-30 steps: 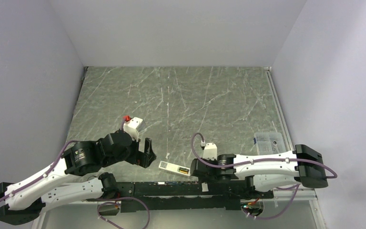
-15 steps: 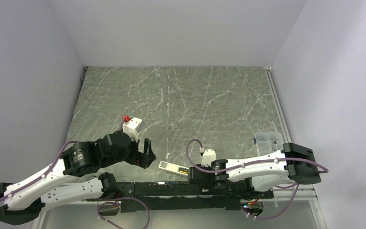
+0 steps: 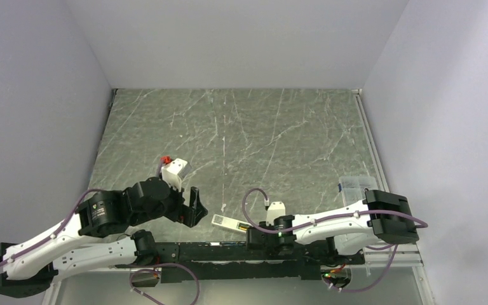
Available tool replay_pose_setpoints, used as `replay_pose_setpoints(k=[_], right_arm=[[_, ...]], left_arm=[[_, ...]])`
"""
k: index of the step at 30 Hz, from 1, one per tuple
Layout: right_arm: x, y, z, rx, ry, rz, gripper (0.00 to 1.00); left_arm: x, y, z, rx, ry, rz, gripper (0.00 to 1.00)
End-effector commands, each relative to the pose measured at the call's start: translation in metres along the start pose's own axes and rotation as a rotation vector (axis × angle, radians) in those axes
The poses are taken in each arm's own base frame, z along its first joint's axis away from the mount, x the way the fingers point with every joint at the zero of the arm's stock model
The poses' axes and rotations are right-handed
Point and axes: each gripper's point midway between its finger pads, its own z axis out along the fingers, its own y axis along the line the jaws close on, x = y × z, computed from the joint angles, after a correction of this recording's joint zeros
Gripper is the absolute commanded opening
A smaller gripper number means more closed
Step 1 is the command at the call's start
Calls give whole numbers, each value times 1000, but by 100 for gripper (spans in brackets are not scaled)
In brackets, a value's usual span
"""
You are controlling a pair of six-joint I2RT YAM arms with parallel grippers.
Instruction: Load the batteries into the remote control
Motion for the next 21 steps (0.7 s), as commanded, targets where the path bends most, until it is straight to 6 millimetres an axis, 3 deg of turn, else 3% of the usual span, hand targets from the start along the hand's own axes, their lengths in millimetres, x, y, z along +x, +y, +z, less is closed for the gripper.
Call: replay_pose_setpoints(k=[1, 16, 21], right_arm=[[6, 2, 2, 27, 10, 12, 43], [12, -1, 6, 14, 13, 24, 13], [5, 3, -3, -1, -12, 17, 11]], left_arm=[[-5, -2, -3, 11, -33, 2, 99], [-2, -2, -5, 5, -34, 5, 99], [-2, -1, -4, -4, -28, 7, 99]])
